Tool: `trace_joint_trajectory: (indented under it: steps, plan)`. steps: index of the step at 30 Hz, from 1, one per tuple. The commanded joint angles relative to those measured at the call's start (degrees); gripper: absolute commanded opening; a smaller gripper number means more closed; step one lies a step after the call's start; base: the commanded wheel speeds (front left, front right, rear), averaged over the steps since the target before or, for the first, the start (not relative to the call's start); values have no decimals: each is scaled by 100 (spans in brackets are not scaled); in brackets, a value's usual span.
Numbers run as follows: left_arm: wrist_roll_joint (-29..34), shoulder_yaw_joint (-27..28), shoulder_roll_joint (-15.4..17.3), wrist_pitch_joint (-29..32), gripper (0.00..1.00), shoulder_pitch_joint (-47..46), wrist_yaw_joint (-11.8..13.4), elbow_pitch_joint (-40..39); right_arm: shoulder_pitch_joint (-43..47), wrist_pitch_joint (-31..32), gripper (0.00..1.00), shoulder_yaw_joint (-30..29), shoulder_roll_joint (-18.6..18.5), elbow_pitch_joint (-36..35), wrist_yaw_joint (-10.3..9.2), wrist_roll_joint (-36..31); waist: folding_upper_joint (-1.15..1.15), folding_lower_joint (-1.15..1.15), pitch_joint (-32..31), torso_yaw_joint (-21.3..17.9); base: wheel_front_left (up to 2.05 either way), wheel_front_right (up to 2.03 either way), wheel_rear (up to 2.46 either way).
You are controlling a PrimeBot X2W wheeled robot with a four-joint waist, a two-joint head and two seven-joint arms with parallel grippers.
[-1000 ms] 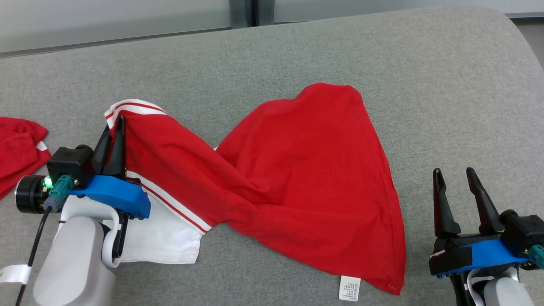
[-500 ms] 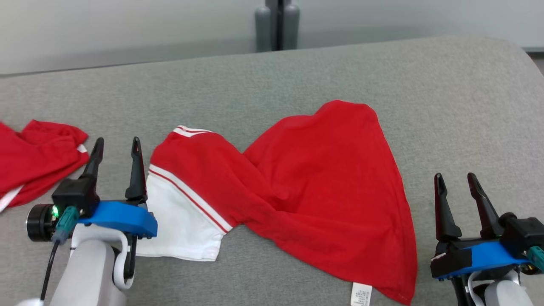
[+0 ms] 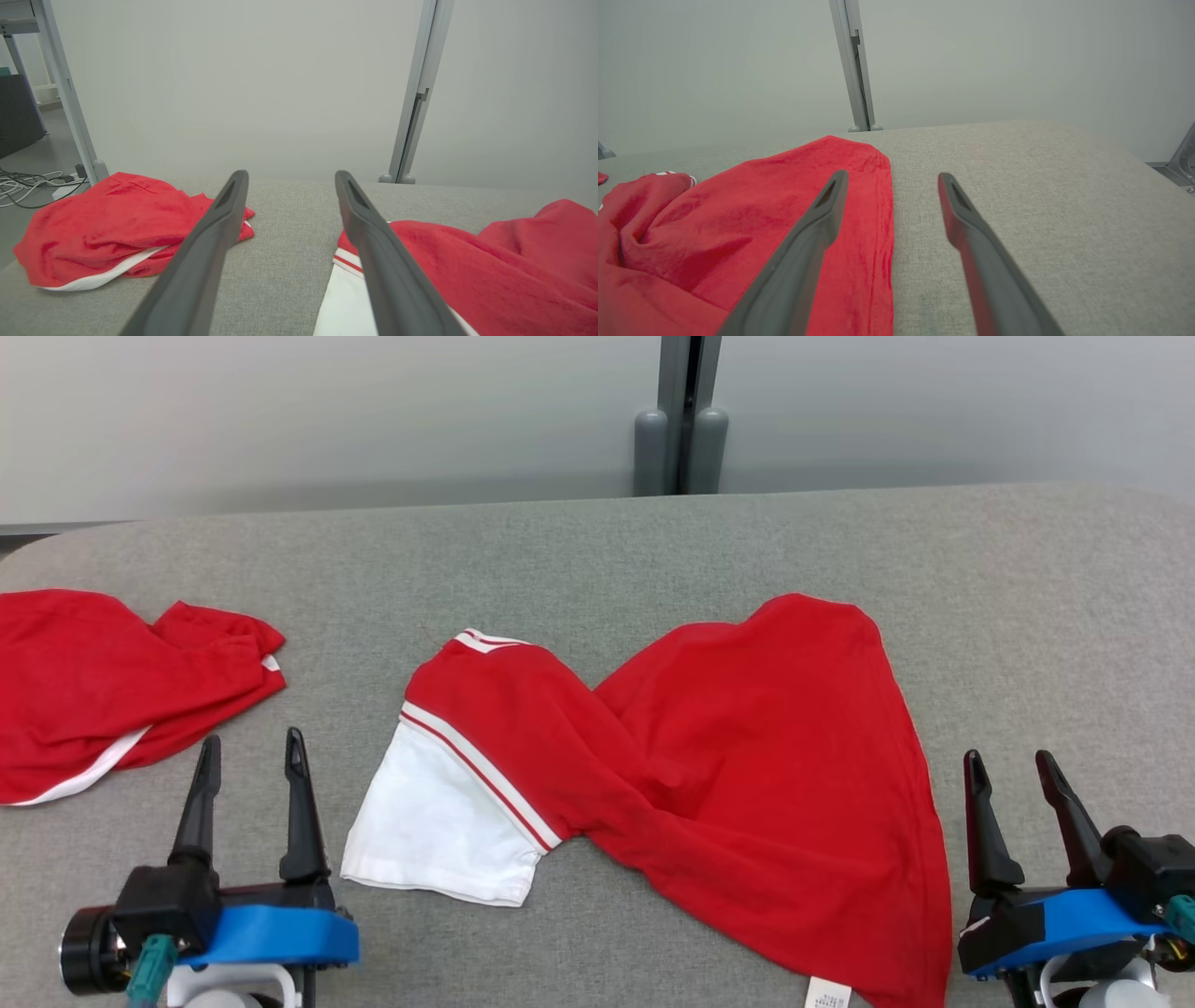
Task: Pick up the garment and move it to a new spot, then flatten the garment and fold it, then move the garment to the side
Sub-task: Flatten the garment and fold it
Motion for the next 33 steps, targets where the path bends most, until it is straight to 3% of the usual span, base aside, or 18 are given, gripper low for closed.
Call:
trace_joint_trajectory:
  steps: [1, 10, 18, 26, 33]
  plan:
    - [52, 15, -35, -26, 100, 80, -15, -53, 51, 19, 100, -14, -25, -10, 1, -28, 0, 0, -21, 14, 0, 0, 0]
    - [195, 102, -178, -27, 100, 416, -67, -195, 1, 351, 100, 0, -83, -37, 1, -86, 0, 0, -157, 180, 0, 0, 0]
    - [239, 161, -225, -28, 100, 223, -174, -172, -661, 1062, 100, 272, -450, 79, 1, -168, 0, 0, -85, 283, 0, 0, 0]
    - [257, 168, -279, -27, 100, 185, -214, -164, -999, 1560, 100, 301, -607, 848, 1, -255, 0, 0, 8, 424, 0, 0, 0]
    - [250, 141, -308, -27, 100, 118, -233, -190, -1081, 1469, 100, 296, -576, 1722, 1, -263, 0, 0, 112, 544, 0, 0, 0]
